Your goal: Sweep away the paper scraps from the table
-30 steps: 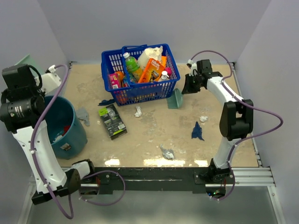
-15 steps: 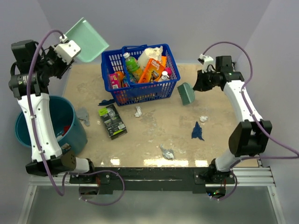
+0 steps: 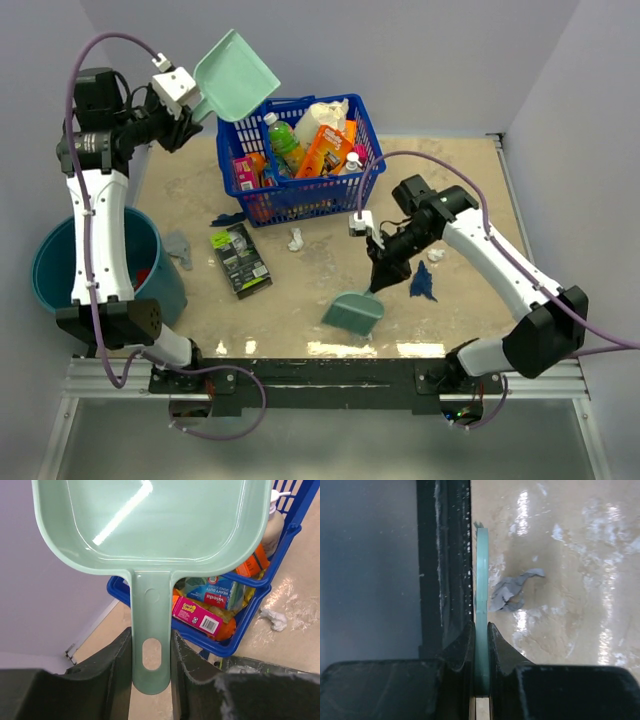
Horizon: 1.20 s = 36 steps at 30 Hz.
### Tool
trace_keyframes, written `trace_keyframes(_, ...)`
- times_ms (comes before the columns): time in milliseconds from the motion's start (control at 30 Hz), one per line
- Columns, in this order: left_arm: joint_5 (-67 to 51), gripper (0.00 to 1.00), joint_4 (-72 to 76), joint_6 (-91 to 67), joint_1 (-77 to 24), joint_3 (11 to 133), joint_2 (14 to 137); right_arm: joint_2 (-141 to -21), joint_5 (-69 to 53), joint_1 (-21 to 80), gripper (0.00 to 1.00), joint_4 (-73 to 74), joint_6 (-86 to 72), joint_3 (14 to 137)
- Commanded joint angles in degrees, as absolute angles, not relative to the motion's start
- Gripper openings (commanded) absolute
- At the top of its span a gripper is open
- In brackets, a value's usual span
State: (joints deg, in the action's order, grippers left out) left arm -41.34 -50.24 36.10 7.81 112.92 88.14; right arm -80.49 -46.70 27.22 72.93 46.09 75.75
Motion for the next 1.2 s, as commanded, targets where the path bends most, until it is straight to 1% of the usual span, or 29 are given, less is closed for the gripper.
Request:
trace_keyframes(0, -39.21, 0.00, -47.73, 38.58, 3.09, 111.45, 84.29, -81.03, -50.28, 30.31, 0.00, 77.97, 50.29, 74.89)
trace_keyframes(67, -36.66, 0.00, -47.37, 38.76, 2.11, 109.43, 82.80, -82.69, -49.57, 32.94, 0.00, 76.12, 47.91, 74.53)
trace_keyframes(200, -33.75, 0.00, -47.55, 40.43, 0.97, 108.37, 81.83, -86.29, -43.17, 33.84, 0.00, 63.85, 31.43, 71.73)
trace_keyframes(333, -31.91, 0.00, -47.29, 41.48, 0.88, 108.54, 81.39, -89.03, -42.10, 33.40, 0.00, 59.25, 26.20, 70.14)
trace_keyframes(433, -30.86, 0.00, -46.59, 42.62, 0.79, 108.02, 80.25, -87.46, -34.39, 32.35, 0.00, 53.89, 19.70, 68.47)
trace_keyframes(467, -30.41, 0.00, -45.62, 43.67, 0.79, 107.50, 79.37, -87.10, -29.06, 30.95, 0.00, 53.18, 18.82, 68.12)
trace_keyframes(533, -29.71, 0.00, -44.83, 44.64, 0.88, 106.09, 78.58, -86.49, -25.07, 27.97, 0.00, 51.77, 16.88, 67.76)
trace_keyframes(567, -29.62, 0.00, -43.95, 45.00, 0.88, 105.65, 78.14, -86.66, -23.57, 23.51, 0.00, 51.68, 16.18, 68.11)
trace_keyframes(600, -29.71, 0.00, -43.68, 45.09, 0.88, 105.47, 77.96, -87.01, -22.51, 21.12, 0.00, 51.68, 15.48, 69.68)
trace_keyframes(667, -29.88, 0.00, -42.98, 44.22, 0.79, 104.86, 77.52, -88.41, -26.52, 14.63, 0.00, 52.20, 15.91, 72.41)
trace_keyframes(733, -30.41, 0.00, -42.37, 43.33, 0.79, 104.16, 76.91, -88.86, -33.28, 12.40, 0.00, 52.38, 15.99, 76.37)
trace_keyframes(767, -30.67, 0.00, -41.84, 42.55, 0.88, 103.80, 76.64, -88.77, -35.75, 12.48, 0.00, 52.56, 16.87, 77.33)
trace_keyframes(833, -31.02, 0.00, -41.49, 42.54, 0.79, 102.75, 75.77, -88.51, -44.34, 14.31, 0.00, 51.34, 17.41, 78.92)
trace_keyframes(867, -31.03, 0.00, -41.31, 42.54, 0.88, 102.40, 75.59, -88.51, -45.69, 15.63, 0.00, 50.11, 16.62, 79.10)
trace_keyframes(933, -30.50, 0.00, -41.48, 42.54, 0.79, 101.96, 75.24, -88.68, -45.27, 20.71, 0.00, 46.07, 15.29, 80.15)
trace_keyframes(1067, -30.32, 0.00, -41.75, 41.23, 0.79, 101.95, 74.80, -92.71, -39.40, 26.88, 0.00, 40.71, 11.18, 84.19)
trace_keyframes(1167, -30.15, 0.00, -41.40, 39.65, 0.79, 102.04, 74.44, -97.55, -34.91, 27.33, 0.00, 34.73, 1.08, 87.18)
